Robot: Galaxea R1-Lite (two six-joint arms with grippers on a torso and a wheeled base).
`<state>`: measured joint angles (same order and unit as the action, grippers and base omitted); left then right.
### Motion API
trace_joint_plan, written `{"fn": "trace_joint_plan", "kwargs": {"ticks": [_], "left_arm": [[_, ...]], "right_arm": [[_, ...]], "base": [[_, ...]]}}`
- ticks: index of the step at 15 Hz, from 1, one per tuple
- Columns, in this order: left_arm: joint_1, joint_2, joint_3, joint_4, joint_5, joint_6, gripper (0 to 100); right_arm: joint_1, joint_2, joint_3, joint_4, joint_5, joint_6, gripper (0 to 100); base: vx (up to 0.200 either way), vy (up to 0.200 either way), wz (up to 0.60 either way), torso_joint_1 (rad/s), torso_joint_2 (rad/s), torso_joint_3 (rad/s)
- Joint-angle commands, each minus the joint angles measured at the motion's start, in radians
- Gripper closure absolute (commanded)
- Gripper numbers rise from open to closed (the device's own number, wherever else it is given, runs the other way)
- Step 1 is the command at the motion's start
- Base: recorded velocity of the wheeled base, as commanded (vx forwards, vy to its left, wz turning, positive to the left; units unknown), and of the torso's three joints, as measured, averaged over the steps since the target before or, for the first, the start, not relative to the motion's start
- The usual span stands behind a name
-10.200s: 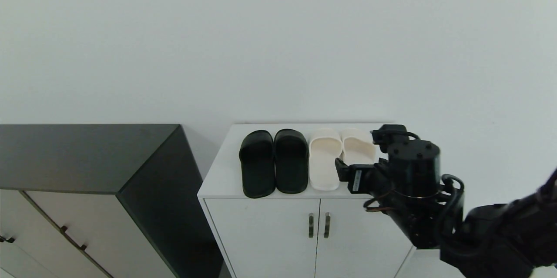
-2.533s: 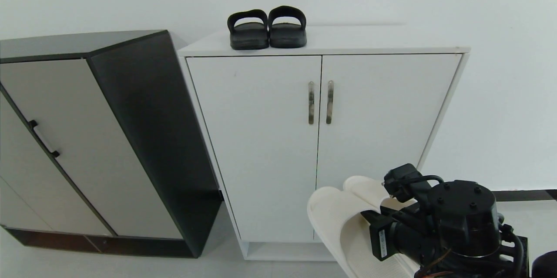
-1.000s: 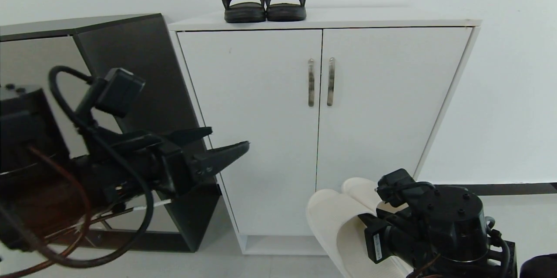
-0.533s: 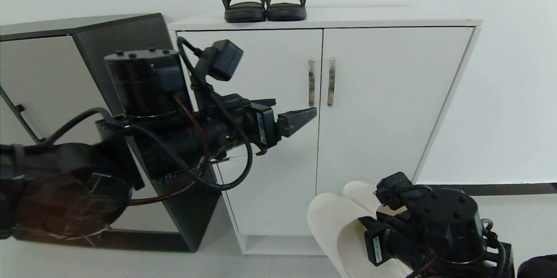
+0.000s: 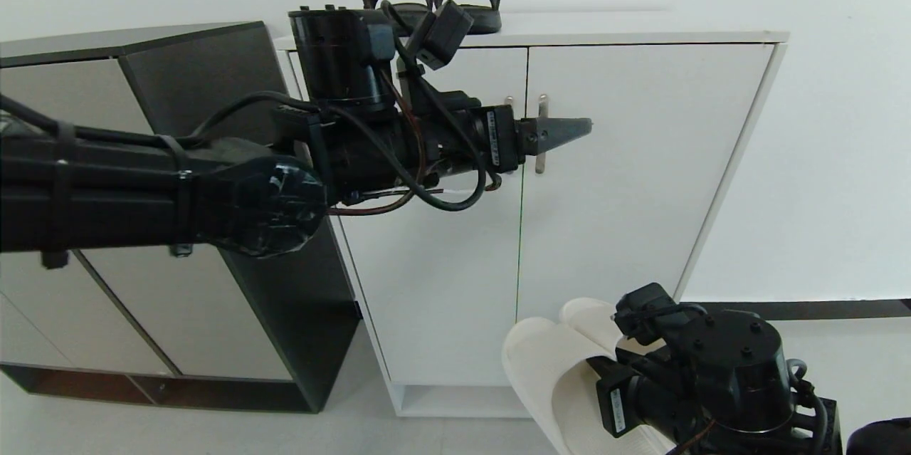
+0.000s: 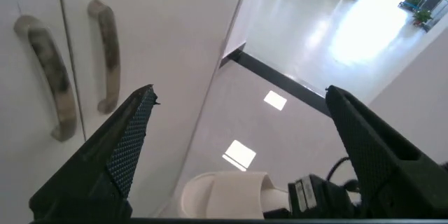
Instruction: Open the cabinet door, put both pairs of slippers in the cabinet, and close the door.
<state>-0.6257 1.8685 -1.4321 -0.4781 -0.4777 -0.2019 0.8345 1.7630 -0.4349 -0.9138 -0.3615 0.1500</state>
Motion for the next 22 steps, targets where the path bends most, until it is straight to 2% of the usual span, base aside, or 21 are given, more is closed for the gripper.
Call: {"fn": "trace_joint_plan", "kwargs": {"ticks": [1, 5, 9, 15, 16, 18, 20, 22], "left_arm": [[-0.002, 0.089, -0.079, 0.015, 0.004, -0.002, 0], [0.009, 0.118, -0.114, 0.016, 0.039, -0.004, 0], [0.02, 0.199, -0.214, 0.021, 0.082, -0.007, 0], [0.018, 0.248, -0.261, 0.026, 0.086, -0.008, 0], [0.018, 0.247, -0.26, 0.032, 0.088, -0.01, 100], [0.017, 0.236, -0.251, 0.033, 0.09, -0.017, 100], [0.012, 0.19, -0.195, 0.032, 0.094, -0.034, 100], [-0.008, 0.127, -0.106, 0.024, 0.094, -0.033, 100]], "right_arm": [[0.0, 0.001, 0.001, 0.0, -0.001, 0.0, 100], [0.0, 0.001, -0.001, 0.0, 0.001, -0.001, 100], [0.0, 0.001, 0.002, 0.0, -0.001, -0.001, 100], [0.0, 0.001, 0.007, 0.0, 0.003, -0.001, 100], [0.0, 0.001, 0.013, 0.0, 0.004, 0.0, 100], [0.0, -0.004, 0.025, 0.0, 0.013, -0.001, 100], [-0.002, -0.01, 0.038, 0.0, 0.044, 0.0, 100], [0.002, -0.045, 0.076, -0.007, 0.122, -0.004, 100]], "base": [[0.0, 0.0, 0.0, 0.0, 0.0, 0.0], [0.0, 0.0, 0.0, 0.0, 0.0, 0.0], [0.0, 0.0, 0.0, 0.0, 0.0, 0.0], [0.0, 0.0, 0.0, 0.0, 0.0, 0.0], [0.0, 0.0, 0.0, 0.0, 0.0, 0.0], [0.0, 0.0, 0.0, 0.0, 0.0, 0.0], [0.0, 0.0, 0.0, 0.0, 0.0, 0.0], [0.0, 0.0, 0.0, 0.0, 0.0, 0.0]]}}
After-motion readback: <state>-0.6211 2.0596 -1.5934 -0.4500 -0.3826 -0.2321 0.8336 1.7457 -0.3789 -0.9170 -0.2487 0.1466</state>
